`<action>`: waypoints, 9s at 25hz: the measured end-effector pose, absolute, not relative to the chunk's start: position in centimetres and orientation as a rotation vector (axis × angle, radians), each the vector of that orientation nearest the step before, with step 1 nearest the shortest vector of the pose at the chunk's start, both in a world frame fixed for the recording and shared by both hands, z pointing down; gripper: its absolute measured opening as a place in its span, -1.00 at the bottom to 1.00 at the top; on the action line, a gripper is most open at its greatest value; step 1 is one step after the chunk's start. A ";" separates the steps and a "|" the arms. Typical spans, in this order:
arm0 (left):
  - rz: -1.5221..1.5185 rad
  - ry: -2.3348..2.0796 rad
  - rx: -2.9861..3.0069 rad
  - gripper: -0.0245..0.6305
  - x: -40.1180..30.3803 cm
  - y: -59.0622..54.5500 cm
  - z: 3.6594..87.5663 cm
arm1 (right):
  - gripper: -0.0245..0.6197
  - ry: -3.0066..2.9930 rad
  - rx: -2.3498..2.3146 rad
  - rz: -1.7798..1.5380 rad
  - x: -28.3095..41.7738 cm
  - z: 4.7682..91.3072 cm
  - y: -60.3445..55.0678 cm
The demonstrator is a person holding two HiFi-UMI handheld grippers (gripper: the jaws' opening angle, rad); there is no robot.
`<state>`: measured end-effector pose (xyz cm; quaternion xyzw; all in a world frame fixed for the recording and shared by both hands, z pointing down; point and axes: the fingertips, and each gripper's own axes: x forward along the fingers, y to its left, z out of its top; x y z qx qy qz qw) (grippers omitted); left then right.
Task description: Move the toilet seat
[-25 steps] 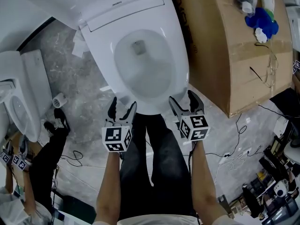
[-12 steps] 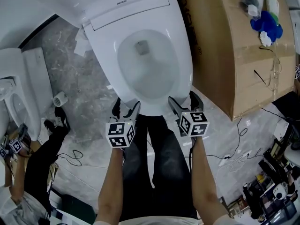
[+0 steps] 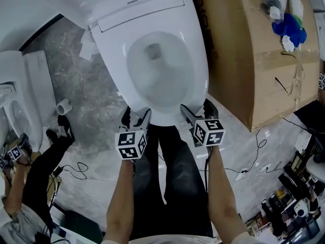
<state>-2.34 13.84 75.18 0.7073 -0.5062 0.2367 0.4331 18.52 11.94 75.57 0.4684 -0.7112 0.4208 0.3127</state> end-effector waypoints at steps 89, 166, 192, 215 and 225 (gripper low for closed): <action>0.286 -1.561 2.135 -0.90 -3.6 6.7 49.2 | 0.34 -2.214 1.453 1.264 16.0 49.7 4.4; 0.017 -1.782 2.156 -0.90 -9.3 -5.6 35.2 | -0.89 -2.667 1.393 0.505 10.8 32.1 -8.8; -0.066 -1.834 2.207 -0.90 -11.4 -10.3 32.3 | -0.89 -2.750 1.406 0.401 8.8 29.1 -14.5; -0.116 -1.912 2.226 -0.90 -13.2 -15.4 30.4 | -0.89 -2.801 1.422 0.290 7.0 27.3 -20.4; -0.125 -1.926 2.239 -0.90 -13.9 -17.0 30.2 | -0.89 -2.823 1.403 0.277 6.2 27.0 -22.3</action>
